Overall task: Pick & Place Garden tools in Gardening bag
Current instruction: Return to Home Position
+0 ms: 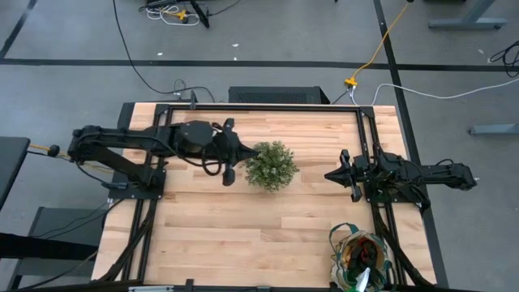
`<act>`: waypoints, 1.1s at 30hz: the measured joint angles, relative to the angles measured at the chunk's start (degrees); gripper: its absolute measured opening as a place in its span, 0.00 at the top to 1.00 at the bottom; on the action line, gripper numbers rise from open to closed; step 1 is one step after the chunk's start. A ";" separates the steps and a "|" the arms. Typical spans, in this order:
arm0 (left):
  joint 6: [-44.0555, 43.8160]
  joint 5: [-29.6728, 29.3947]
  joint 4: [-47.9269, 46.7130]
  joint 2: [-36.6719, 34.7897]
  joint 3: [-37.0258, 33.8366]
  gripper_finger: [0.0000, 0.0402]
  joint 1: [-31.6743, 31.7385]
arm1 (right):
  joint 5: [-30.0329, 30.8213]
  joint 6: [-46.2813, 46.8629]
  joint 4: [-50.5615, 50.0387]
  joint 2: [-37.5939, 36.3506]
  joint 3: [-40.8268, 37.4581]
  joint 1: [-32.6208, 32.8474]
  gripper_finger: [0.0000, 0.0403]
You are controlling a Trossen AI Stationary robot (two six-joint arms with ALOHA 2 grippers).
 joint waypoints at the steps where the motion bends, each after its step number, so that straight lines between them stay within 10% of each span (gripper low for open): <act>1: -0.63 0.37 2.03 -1.43 -2.88 1.00 0.07 | 0.00 0.00 0.04 0.00 0.00 0.02 0.96; 20: -0.90 0.76 21.35 -43.20 -53.28 1.00 0.50 | -0.02 0.00 -0.05 0.13 0.00 0.00 0.96; 33: -1.25 2.69 21.59 -68.45 -71.41 1.00 0.50 | -0.02 0.00 0.00 0.13 0.00 0.00 0.96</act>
